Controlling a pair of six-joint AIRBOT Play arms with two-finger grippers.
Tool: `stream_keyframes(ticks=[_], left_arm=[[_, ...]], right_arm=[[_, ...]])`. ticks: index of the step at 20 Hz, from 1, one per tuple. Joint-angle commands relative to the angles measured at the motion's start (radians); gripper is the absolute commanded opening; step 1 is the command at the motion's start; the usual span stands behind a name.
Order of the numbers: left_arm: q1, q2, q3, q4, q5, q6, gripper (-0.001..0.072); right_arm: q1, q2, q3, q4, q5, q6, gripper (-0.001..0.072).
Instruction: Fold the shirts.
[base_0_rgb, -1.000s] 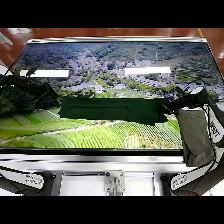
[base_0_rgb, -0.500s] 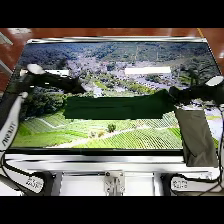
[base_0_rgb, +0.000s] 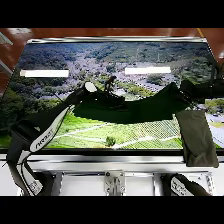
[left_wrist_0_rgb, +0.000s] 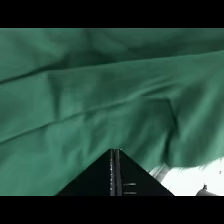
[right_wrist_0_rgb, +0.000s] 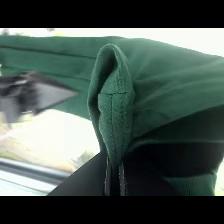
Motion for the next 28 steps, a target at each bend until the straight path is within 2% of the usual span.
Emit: stream_keyframes(ticks=[1,5,9,12,16,22,25,28], left_arm=[[-0.084,-0.053,0.013,-0.053,0.050,-0.034,0.0037],[-0.134,-0.105,0.021,-0.083,0.080,-0.100,0.0037],[-0.110,-0.098,0.021,-0.148,0.082,-0.053,0.0037],[0.005,-0.037,0.021,-0.122,0.051,-0.003,0.0036],[0.238,0.117,0.021,0.006,0.011,-0.002,0.0036],[0.577,0.331,0.021,0.033,-0.093,-0.002,0.0036],[0.654,0.387,0.021,0.037,-0.200,0.032,0.0036],[0.666,0.410,0.021,0.040,-0.279,0.061,0.0036]], right_arm=[[0.000,0.090,0.001,0.009,0.061,0.060,0.0048],[0.000,0.120,0.001,0.075,0.109,0.092,0.0048],[0.000,0.121,0.001,0.117,0.076,0.111,0.0048],[0.011,0.114,0.001,0.120,-0.009,0.127,0.0047],[0.224,0.029,0.001,0.122,-0.182,0.132,0.0047],[0.679,-0.283,0.001,0.171,-0.566,0.132,0.0047],[0.795,-0.485,0.001,0.323,-0.729,0.128,0.0047],[0.829,-0.614,0.001,0.622,-0.871,0.043,0.0048]])
